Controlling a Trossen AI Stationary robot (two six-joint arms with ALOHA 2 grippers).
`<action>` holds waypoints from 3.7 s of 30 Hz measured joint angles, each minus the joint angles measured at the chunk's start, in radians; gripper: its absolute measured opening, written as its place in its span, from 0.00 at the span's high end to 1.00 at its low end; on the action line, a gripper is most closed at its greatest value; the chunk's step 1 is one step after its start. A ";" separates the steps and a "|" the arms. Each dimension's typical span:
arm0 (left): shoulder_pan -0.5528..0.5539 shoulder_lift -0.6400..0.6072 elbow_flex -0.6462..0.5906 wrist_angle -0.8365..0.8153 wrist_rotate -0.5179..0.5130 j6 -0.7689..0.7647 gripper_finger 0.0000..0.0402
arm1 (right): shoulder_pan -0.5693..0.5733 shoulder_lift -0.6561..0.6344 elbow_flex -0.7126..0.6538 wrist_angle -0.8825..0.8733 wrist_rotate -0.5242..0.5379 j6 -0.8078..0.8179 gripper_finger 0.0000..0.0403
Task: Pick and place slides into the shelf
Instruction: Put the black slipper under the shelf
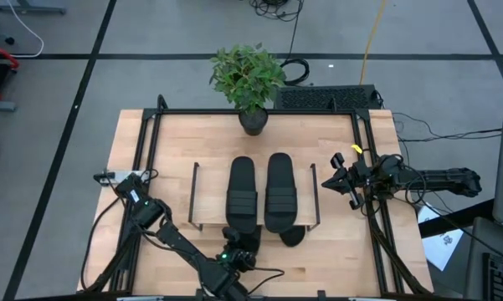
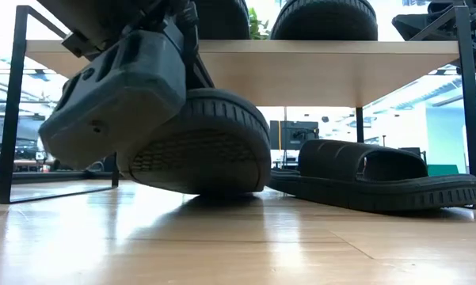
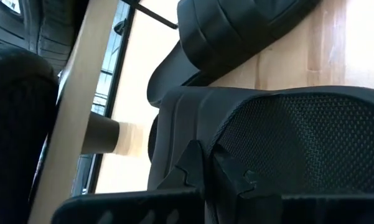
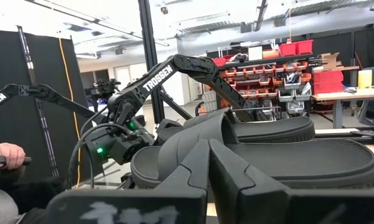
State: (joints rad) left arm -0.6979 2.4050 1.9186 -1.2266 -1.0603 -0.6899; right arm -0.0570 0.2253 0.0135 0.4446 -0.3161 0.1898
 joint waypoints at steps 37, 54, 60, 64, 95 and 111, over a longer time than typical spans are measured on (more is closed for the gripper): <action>-0.033 -0.003 0.046 0.061 0.065 0.221 0.50 | 0.000 0.000 0.000 0.000 0.000 0.000 1.00; -0.211 -0.004 0.403 -0.193 -0.066 0.348 0.74 | 0.000 0.000 0.000 0.000 -0.020 -0.047 1.00; -0.314 -0.089 0.402 -0.345 -0.167 0.149 0.92 | 0.000 0.000 0.000 0.054 -0.056 -0.030 1.00; -0.361 -0.140 0.372 -0.343 -0.197 0.028 0.99 | 0.000 0.000 0.000 0.071 -0.056 -0.021 1.00; -0.150 -0.134 -0.109 0.276 0.359 0.200 1.00 | 0.000 0.000 0.000 0.067 -0.053 -0.018 1.00; -0.094 -0.123 -0.109 0.369 0.452 0.296 1.00 | 0.000 0.000 0.000 0.068 -0.053 -0.018 1.00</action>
State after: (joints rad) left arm -0.7919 2.2822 1.8091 -0.8576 -0.6081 -0.3939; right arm -0.0570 0.2256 0.0135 0.5121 -0.3687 0.1715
